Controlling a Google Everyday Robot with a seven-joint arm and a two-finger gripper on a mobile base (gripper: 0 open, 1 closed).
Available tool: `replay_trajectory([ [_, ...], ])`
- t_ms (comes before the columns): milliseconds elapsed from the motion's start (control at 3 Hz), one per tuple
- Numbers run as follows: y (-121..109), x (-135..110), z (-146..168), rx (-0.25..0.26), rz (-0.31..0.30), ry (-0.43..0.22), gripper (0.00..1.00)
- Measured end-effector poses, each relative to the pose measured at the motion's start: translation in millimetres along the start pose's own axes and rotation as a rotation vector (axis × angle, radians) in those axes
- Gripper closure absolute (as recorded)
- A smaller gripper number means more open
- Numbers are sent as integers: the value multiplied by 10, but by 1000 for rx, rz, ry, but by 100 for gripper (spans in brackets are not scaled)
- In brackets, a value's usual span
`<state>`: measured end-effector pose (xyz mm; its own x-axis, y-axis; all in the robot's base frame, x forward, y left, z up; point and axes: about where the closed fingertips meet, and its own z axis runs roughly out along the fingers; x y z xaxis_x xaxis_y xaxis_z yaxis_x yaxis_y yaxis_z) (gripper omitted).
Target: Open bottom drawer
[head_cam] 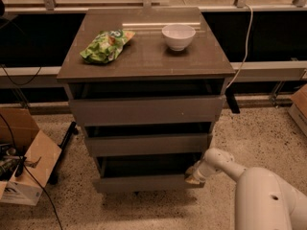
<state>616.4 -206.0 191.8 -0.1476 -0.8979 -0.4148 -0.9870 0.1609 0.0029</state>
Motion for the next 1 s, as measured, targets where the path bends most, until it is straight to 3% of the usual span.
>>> replay_trajectory([
  [333,158,90,-283,30,93,-1,15],
  [667,178,91,-263,26,94,-2,0],
  [1000,179,91,-262,26,94,-2,0],
])
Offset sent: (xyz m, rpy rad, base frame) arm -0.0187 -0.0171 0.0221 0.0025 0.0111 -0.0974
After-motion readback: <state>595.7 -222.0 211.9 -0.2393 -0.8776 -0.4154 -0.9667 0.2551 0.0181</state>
